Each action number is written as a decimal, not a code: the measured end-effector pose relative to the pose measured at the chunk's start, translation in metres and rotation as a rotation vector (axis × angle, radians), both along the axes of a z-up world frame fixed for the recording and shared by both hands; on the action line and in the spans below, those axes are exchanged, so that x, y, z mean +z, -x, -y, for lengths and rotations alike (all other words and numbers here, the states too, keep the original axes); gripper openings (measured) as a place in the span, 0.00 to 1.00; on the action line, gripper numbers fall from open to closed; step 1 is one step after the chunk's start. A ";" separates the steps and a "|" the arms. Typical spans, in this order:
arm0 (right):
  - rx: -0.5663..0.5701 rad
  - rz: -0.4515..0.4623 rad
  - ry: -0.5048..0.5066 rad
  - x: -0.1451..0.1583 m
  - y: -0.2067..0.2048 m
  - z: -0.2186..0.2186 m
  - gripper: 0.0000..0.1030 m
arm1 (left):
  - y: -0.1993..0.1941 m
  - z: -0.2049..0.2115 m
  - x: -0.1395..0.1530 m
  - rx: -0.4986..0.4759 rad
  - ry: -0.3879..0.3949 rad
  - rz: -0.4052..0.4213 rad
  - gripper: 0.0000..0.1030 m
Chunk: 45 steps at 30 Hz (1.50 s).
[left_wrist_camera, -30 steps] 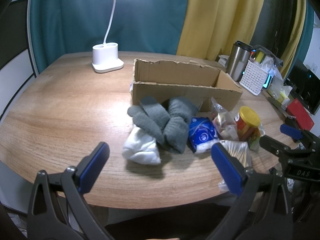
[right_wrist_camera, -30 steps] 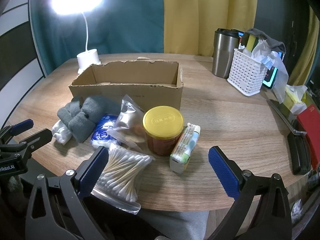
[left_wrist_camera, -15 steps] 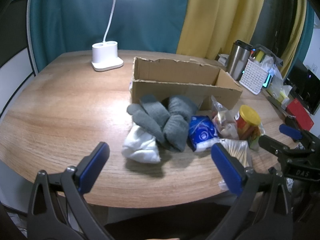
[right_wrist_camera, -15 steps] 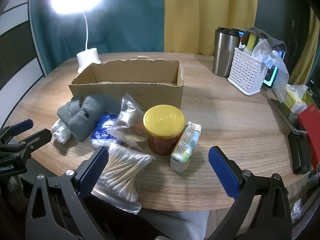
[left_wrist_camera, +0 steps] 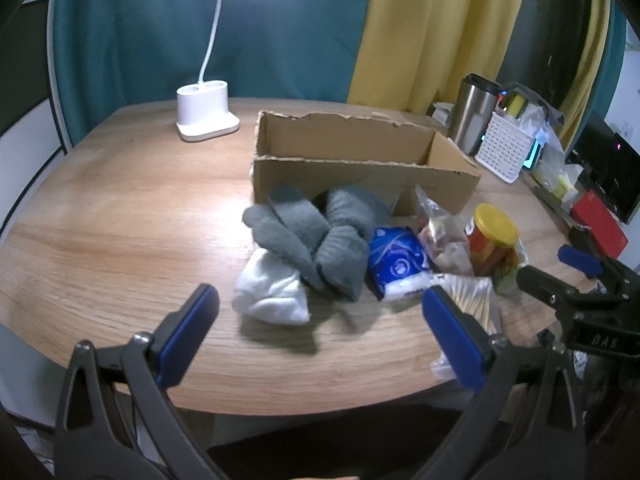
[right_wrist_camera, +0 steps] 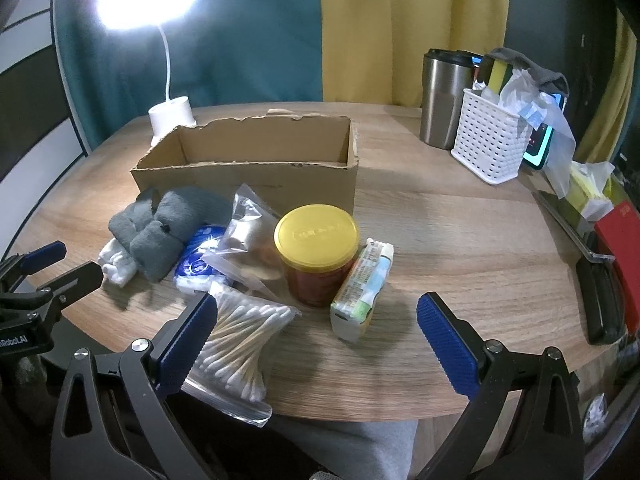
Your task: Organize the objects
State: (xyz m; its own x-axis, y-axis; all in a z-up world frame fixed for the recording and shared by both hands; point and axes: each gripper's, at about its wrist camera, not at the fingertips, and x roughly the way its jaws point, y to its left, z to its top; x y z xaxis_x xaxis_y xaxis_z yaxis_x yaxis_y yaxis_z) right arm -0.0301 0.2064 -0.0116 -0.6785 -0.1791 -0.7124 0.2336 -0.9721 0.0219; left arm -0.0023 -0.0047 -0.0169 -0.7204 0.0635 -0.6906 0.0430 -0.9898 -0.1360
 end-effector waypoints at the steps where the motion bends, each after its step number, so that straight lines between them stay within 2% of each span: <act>1: -0.001 0.000 0.000 0.000 0.000 -0.001 0.99 | 0.000 -0.001 0.000 -0.001 0.001 0.000 1.00; 18: -0.007 0.002 0.007 0.000 0.000 -0.005 0.99 | 0.003 -0.005 0.000 -0.008 0.000 0.003 1.00; 33: -0.006 0.007 0.028 -0.013 0.019 -0.030 0.99 | 0.015 -0.043 -0.009 -0.076 0.029 0.044 1.00; 41: 0.010 0.033 0.045 -0.026 0.032 -0.042 0.99 | 0.024 -0.058 -0.013 -0.086 0.020 0.068 1.00; 45: 0.023 0.050 0.045 -0.032 0.036 -0.047 0.90 | 0.028 -0.072 -0.017 -0.110 0.022 0.091 1.00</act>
